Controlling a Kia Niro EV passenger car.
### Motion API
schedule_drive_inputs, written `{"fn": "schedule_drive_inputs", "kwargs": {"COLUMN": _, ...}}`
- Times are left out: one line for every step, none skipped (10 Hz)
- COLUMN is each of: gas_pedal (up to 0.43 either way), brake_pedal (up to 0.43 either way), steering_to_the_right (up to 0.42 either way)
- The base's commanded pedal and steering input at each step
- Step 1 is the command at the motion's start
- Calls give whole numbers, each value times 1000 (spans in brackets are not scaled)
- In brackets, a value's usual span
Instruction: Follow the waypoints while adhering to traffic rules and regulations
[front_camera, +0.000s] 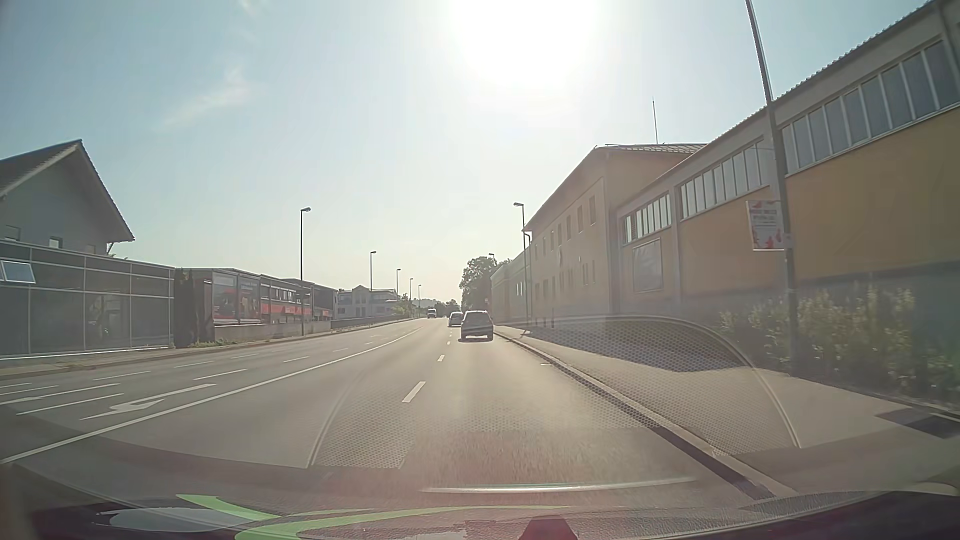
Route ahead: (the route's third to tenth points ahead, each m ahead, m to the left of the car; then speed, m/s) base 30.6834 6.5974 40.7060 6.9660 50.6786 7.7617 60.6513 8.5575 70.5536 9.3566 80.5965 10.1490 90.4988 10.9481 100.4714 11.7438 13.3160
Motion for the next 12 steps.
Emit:
{"fn": "schedule_drive_inputs", "kwargs": {"gas_pedal": 130, "brake_pedal": 0, "steering_to_the_right": -14}}
{"fn": "schedule_drive_inputs", "kwargs": {"gas_pedal": 130, "brake_pedal": 0, "steering_to_the_right": -14}}
{"fn": "schedule_drive_inputs", "kwargs": {"gas_pedal": 130, "brake_pedal": 0, "steering_to_the_right": -14}}
{"fn": "schedule_drive_inputs", "kwargs": {"gas_pedal": 130, "brake_pedal": 0, "steering_to_the_right": -14}}
{"fn": "schedule_drive_inputs", "kwargs": {"gas_pedal": 130, "brake_pedal": 0, "steering_to_the_right": -14}}
{"fn": "schedule_drive_inputs", "kwargs": {"gas_pedal": 130, "brake_pedal": 0, "steering_to_the_right": -15}}
{"fn": "schedule_drive_inputs", "kwargs": {"gas_pedal": 130, "brake_pedal": 0, "steering_to_the_right": -15}}
{"fn": "schedule_drive_inputs", "kwargs": {"gas_pedal": 130, "brake_pedal": 0, "steering_to_the_right": -15}}
{"fn": "schedule_drive_inputs", "kwargs": {"gas_pedal": 130, "brake_pedal": 0, "steering_to_the_right": -15}}
{"fn": "schedule_drive_inputs", "kwargs": {"gas_pedal": 130, "brake_pedal": 0, "steering_to_the_right": -15}}
{"fn": "schedule_drive_inputs", "kwargs": {"gas_pedal": 130, "brake_pedal": 0, "steering_to_the_right": -15}}
{"fn": "schedule_drive_inputs", "kwargs": {"gas_pedal": 130, "brake_pedal": 0, "steering_to_the_right": -16}}
